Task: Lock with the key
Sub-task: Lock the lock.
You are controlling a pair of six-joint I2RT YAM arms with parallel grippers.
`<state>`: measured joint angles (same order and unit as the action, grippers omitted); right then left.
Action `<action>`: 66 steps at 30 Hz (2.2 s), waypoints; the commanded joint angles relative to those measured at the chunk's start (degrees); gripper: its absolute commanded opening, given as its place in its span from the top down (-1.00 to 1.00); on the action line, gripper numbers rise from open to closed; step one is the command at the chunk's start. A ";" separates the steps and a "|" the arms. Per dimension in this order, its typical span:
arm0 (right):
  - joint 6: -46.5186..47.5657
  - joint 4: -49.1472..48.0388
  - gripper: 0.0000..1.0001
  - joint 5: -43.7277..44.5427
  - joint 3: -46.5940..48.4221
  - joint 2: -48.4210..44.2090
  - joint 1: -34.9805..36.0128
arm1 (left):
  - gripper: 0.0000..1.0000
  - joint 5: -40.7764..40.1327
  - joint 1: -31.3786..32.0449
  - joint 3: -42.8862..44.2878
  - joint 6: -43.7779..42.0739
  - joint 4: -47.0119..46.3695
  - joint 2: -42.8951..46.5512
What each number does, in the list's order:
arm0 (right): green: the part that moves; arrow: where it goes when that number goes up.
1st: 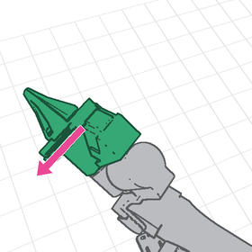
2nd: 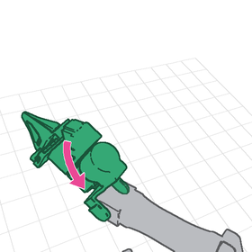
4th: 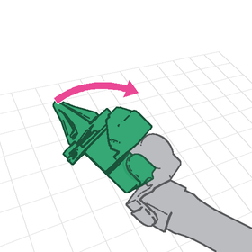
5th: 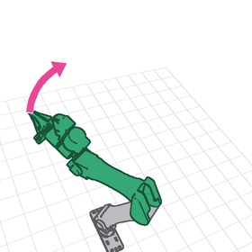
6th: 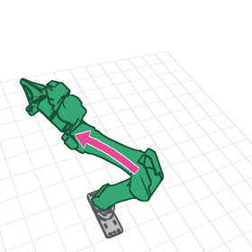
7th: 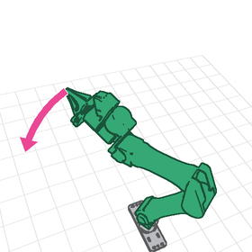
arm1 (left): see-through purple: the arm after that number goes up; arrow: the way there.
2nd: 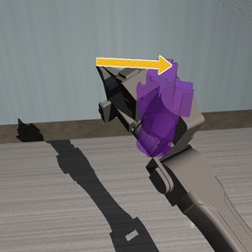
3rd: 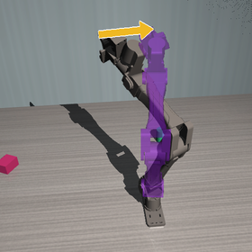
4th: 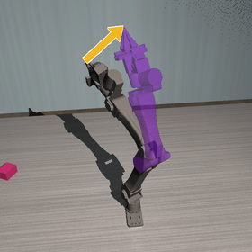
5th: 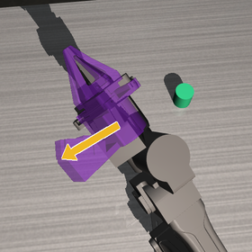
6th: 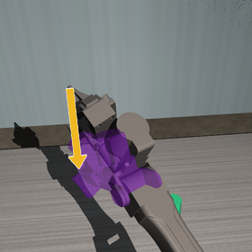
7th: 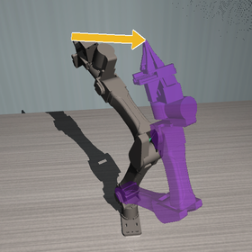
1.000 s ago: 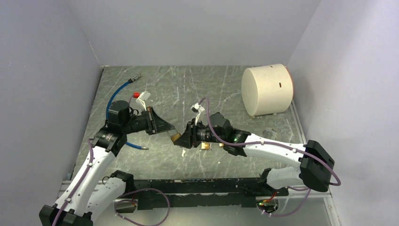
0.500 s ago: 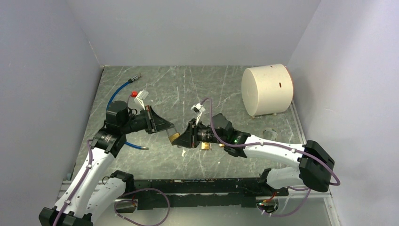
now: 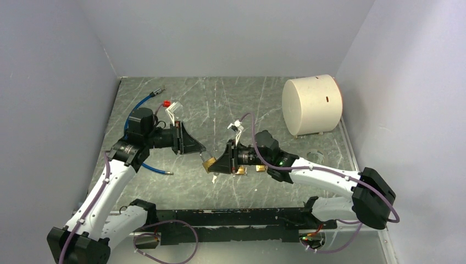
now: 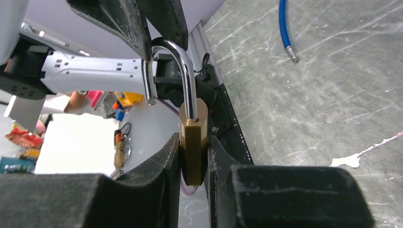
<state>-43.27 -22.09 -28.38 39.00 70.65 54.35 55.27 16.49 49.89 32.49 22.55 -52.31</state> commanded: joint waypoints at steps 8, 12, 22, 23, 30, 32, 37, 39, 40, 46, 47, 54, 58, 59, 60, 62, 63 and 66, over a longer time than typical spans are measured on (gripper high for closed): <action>-2.24 -7.82 1.00 -14.74 2.82 -0.57 -3.63 | 0.67 9.45 -0.14 6.42 -15.06 10.82 -2.99; -3.49 -9.84 1.00 -15.71 2.90 0.81 -3.72 | 0.71 10.28 -0.14 7.54 -17.61 13.38 -4.02; -6.77 -14.32 1.00 -17.30 2.95 3.08 -3.98 | 0.54 14.26 -0.16 6.55 -18.74 12.95 -3.59; -7.36 -15.12 1.00 -17.46 2.78 3.15 -4.07 | 0.52 14.20 -0.15 6.35 -18.97 13.28 -3.39; -8.01 -15.77 1.00 -17.40 2.78 2.68 -4.44 | 0.54 14.50 -0.14 6.08 -20.59 14.80 -3.00; -7.33 -14.56 1.00 -17.56 3.12 2.46 -4.47 | 0.62 15.47 -0.14 6.05 -20.78 14.45 -2.77; -6.64 -13.19 1.00 -18.04 3.37 2.21 -4.53 | 0.65 14.23 -0.14 6.36 -20.95 14.51 -2.47; -6.73 -13.33 1.00 -18.20 3.21 2.21 -4.52 | 0.53 13.73 -0.14 6.36 -20.25 13.81 -2.38; -6.86 -13.45 1.00 -18.24 3.19 2.29 -4.51 | 0.47 13.53 -0.17 6.24 -19.80 13.24 -2.24; -8.11 -15.60 1.00 -19.42 2.96 2.99 -4.51 | 0.46 12.70 -0.14 5.44 -18.82 11.45 -1.75; -8.33 -15.96 1.00 -19.53 2.93 3.05 -4.56 | 0.50 12.74 -0.14 5.54 -19.30 12.00 -1.94; -8.33 -16.07 1.00 -20.62 3.48 3.73 -4.51 | 0.64 12.44 -0.14 6.36 -23.03 15.15 -3.15; -8.26 -16.06 1.00 -21.32 3.71 3.99 -4.50 | 0.55 13.49 -0.14 6.68 -23.61 14.74 -4.21; -8.17 -15.90 1.00 -21.20 3.71 3.97 -4.47 | 0.53 13.63 -0.14 6.95 -23.80 14.72 -4.34; -8.11 -15.82 1.00 -21.12 3.71 3.97 -4.53 | 0.53 13.64 -0.14 7.16 -24.05 14.91 -4.49; -8.00 -15.60 1.00 -21.10 3.71 3.97 -4.46 | 0.52 13.59 -0.15 7.53 -24.60 15.42 -4.59; -8.05 -15.73 1.00 -21.10 3.76 4.03 -4.44 | 0.51 13.55 -0.14 7.55 -24.81 15.69 -4.63; -8.40 -16.28 1.00 -21.35 3.78 4.55 -4.47 | 0.50 13.25 -0.19 7.58 -25.46 16.49 -4.64</action>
<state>-51.22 -32.45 -48.53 39.38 75.18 50.06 66.43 16.32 55.22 10.55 38.28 -56.99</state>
